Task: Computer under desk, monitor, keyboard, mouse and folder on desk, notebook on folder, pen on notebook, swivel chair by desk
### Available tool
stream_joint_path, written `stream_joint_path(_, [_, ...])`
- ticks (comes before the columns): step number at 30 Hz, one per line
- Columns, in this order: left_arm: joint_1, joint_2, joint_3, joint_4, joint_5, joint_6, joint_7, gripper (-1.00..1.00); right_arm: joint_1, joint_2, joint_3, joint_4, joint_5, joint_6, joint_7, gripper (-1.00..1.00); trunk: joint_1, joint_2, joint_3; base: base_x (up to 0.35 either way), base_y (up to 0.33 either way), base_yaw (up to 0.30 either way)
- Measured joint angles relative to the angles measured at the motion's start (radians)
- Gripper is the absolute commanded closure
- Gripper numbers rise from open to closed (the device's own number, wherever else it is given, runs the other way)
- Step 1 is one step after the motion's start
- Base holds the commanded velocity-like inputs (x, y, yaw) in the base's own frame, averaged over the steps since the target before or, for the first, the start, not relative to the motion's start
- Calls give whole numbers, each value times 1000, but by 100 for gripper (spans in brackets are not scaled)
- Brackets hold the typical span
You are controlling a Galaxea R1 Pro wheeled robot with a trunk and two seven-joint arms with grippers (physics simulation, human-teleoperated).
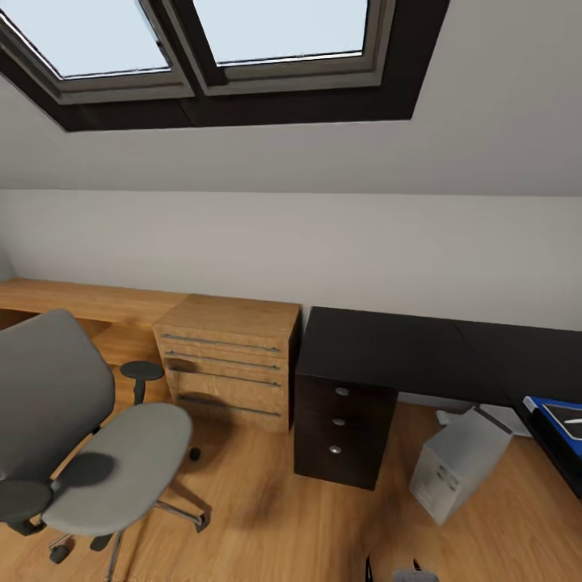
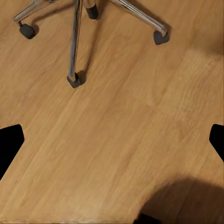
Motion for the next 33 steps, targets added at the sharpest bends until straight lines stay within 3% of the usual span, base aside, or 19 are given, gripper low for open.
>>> stream_joint_path(9, [98, -2, 0, 4, 0, -163, -39, -100, 65, -3, -1, 1, 1, -50, -1, -100, 0, 0, 0, 0, 0, 274])
stream_joint_path(10, [142, -4, -1, 4, 1, -251, -49, -100, 81, -11, -4, 0, 0, -74, -1, -100, 0, 0, 0, 0, 0, 274])
stream_joint_path(16, [169, -6, -1, 4, -1, -339, -54, -100, 91, -19, 0, 0, 4, -135, -1, -100, 0, 0, 0, 0, 0, 274])
stream_joint_path(22, [179, -8, -1, 4, -1, -390, -55, -100, 95, -17, 2, 1, 6, -166, -1, -100, 0, 0, 0, 0, 0, 275])
stream_joint_path(33, [181, -9, -1, 4, 0, -397, -53, -100, 97, -13, 4, 1, 5, -173, -1, -100, 0, 0, 0, 0, 0, 279])
